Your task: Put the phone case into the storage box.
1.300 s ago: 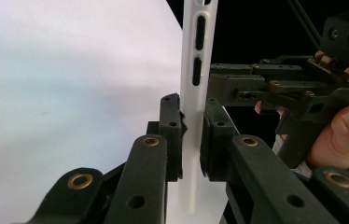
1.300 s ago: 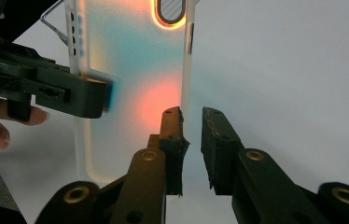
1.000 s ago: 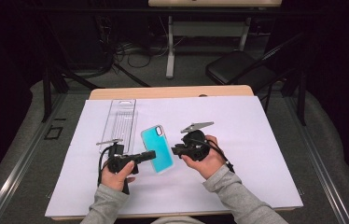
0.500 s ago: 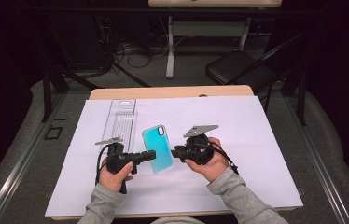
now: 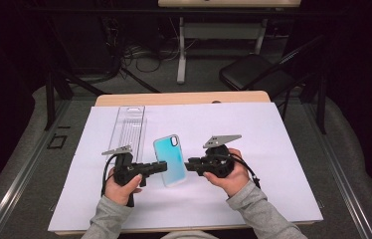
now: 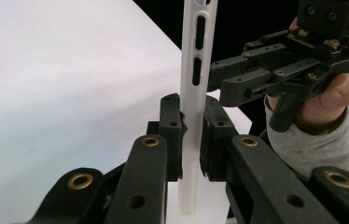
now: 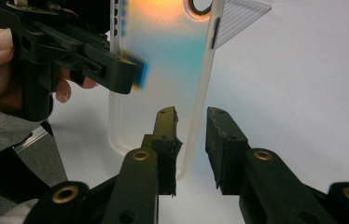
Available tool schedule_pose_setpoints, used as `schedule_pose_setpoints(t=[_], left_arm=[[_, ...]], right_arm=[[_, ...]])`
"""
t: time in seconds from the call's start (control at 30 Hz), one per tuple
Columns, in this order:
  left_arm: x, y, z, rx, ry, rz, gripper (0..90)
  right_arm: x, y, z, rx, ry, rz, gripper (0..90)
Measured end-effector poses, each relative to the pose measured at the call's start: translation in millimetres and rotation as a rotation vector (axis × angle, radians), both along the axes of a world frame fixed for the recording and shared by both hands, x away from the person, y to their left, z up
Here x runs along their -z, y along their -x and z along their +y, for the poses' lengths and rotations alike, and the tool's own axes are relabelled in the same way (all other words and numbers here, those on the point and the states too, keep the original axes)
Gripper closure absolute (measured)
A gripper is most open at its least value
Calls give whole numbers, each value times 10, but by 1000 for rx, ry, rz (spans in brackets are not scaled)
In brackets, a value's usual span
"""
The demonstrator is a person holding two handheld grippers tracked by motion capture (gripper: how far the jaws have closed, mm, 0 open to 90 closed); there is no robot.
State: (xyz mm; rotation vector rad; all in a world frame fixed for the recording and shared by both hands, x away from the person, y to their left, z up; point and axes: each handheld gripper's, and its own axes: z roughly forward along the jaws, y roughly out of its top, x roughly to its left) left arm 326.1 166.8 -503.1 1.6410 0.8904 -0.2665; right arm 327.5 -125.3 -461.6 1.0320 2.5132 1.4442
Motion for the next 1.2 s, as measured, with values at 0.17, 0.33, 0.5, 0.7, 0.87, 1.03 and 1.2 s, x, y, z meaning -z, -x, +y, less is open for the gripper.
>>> schedule_pose_setpoints(t=[0.17, 0.33, 0.5, 0.7, 0.87, 1.03, 1.2], left_arm=[[-16, 16, -19, 30, 7, -12, 813], [-21, 33, -52, 42, -1, -16, 813], [-15, 46, -87, 56, -4, -17, 813], [-11, 68, -146, 84, -6, -19, 813], [-9, 78, -168, 103, 3, -18, 813], [-14, 83, -170, 110, 16, -15, 813], [-17, 90, -179, 121, 24, -12, 813]], right_arm=[[19, 8, -39, -12, -21, 5, 724], [36, -4, -71, -10, -42, 9, 719], [34, -16, -100, -9, -67, 22, 718], [32, -43, -115, -14, -88, 39, 716], [24, -61, -138, -29, -117, 56, 715], [20, -71, -158, -56, -145, 74, 718], [29, -84, -177, -87, -162, 80, 727]])
